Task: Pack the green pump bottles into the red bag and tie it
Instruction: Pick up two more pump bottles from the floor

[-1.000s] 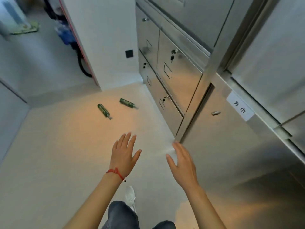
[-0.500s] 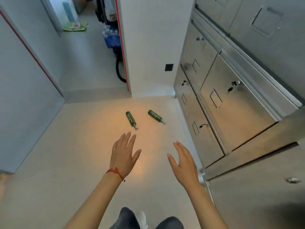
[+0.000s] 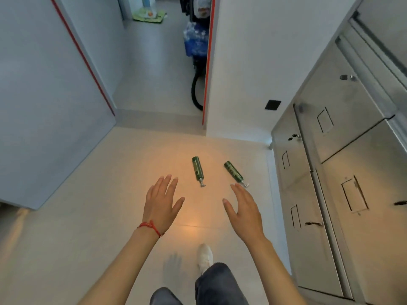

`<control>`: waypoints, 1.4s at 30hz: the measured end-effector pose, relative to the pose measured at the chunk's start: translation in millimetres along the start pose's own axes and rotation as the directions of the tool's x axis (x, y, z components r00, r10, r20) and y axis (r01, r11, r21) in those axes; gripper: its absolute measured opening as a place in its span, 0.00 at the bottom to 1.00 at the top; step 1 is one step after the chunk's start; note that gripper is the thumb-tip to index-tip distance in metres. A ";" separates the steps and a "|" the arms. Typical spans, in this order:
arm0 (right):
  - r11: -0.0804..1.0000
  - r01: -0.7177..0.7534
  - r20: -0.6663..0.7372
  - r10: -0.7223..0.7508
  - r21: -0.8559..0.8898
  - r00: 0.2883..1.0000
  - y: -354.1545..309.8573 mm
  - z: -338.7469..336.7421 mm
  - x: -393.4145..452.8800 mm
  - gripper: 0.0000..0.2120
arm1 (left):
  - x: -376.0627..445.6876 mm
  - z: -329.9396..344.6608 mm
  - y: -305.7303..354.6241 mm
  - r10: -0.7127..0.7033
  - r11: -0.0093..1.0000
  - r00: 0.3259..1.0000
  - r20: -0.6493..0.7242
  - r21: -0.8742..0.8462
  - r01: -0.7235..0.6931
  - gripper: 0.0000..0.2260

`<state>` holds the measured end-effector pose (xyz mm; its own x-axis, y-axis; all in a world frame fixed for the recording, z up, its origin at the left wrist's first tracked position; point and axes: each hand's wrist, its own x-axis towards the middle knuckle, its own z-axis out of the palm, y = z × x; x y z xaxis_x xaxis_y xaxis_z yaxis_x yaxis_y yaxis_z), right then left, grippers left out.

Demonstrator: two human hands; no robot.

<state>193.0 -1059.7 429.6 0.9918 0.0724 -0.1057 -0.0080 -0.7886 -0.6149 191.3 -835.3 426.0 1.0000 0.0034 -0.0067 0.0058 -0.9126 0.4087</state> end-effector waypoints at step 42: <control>0.872 -0.458 -0.237 0.488 0.171 0.840 -47.5 15.3 530.7 0.23 | 654.6 -16.4 -31.9 0.538 0.832 0.784 0.310 -0.047 -0.553 0.24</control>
<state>717.8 -974.5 390.8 0.8597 -0.4684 -0.2036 -0.4831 -0.6167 -0.6215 845.8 -797.2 423.6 0.7856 -0.6150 -0.0678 -0.5475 -0.7421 0.3866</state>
